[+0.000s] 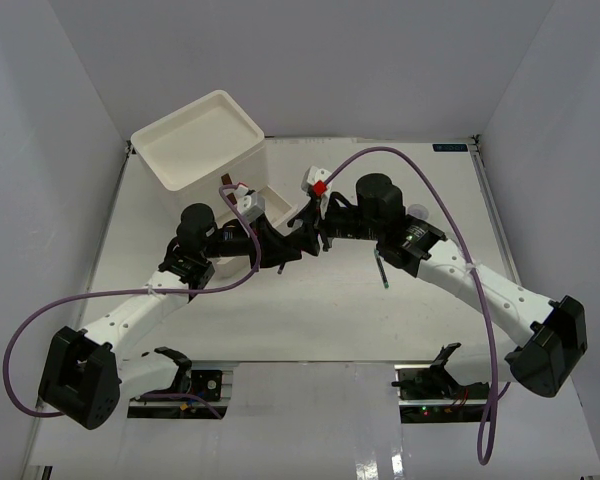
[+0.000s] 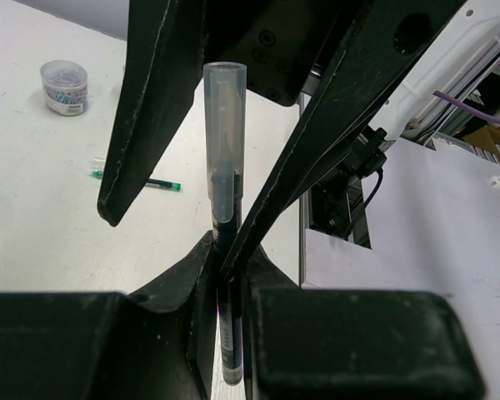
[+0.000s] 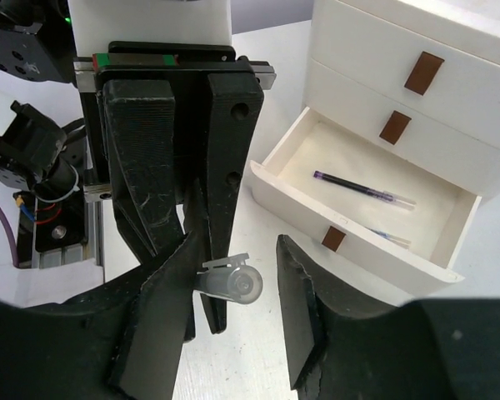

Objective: Sort the stationery into containers
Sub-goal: Close the pen cap on the pen.

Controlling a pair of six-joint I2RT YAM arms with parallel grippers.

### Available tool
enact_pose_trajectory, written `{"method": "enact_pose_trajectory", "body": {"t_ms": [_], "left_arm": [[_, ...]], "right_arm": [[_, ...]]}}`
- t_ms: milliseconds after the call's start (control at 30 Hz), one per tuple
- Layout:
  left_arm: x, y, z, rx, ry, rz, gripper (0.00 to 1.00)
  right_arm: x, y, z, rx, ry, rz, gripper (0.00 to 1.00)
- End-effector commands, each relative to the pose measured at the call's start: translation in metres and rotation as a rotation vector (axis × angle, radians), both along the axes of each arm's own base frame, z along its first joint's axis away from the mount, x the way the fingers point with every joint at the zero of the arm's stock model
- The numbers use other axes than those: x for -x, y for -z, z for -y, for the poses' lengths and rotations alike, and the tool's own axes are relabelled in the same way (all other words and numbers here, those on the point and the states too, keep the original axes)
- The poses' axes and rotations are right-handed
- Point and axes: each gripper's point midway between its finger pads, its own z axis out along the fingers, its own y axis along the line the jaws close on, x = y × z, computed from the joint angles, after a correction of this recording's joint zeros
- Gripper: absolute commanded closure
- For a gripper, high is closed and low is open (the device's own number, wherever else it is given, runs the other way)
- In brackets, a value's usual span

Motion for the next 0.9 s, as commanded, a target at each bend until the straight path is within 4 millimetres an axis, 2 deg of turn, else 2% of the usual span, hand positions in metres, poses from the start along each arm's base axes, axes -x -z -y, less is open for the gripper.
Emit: {"method": "enact_pose_trajectory", "body": {"t_ms": [0, 33, 100, 200, 367, 467, 600, 700, 867], "left_arm": [[-0.014, -0.066, -0.004, 0.121, -0.085, 0.219, 0.96], [-0.016, -0.063, -0.004, 0.116, -0.087, 0.211, 0.96], [-0.018, -0.061, -0.003, 0.108, -0.087, 0.199, 0.96], [-0.021, -0.056, -0.001, 0.093, -0.089, 0.184, 0.96], [-0.027, -0.051, -0.001, 0.072, -0.106, 0.171, 0.97], [-0.030, -0.046, 0.001, 0.061, -0.106, 0.152, 0.97], [-0.033, -0.041, 0.002, 0.050, -0.109, 0.132, 0.97], [-0.035, -0.041, 0.002, 0.045, -0.116, 0.125, 0.97], [-0.036, -0.044, 0.001, 0.053, -0.134, 0.128, 0.96]], "right_arm": [[0.033, 0.047, 0.012, 0.150, -0.065, -0.182, 0.50], [0.033, 0.043, 0.012, 0.140, -0.061, -0.173, 0.44], [0.029, 0.034, 0.012, 0.121, -0.042, -0.155, 0.43], [0.023, 0.018, 0.011, 0.089, -0.011, -0.124, 0.33], [0.021, -0.006, 0.011, 0.034, 0.003, -0.080, 0.26], [0.021, -0.017, 0.010, -0.003, -0.001, -0.069, 0.18], [0.027, -0.023, 0.007, -0.031, -0.030, -0.081, 0.09], [0.032, -0.025, 0.005, -0.043, -0.066, -0.086, 0.06], [0.038, -0.018, 0.006, -0.031, -0.092, -0.106, 0.04]]}}
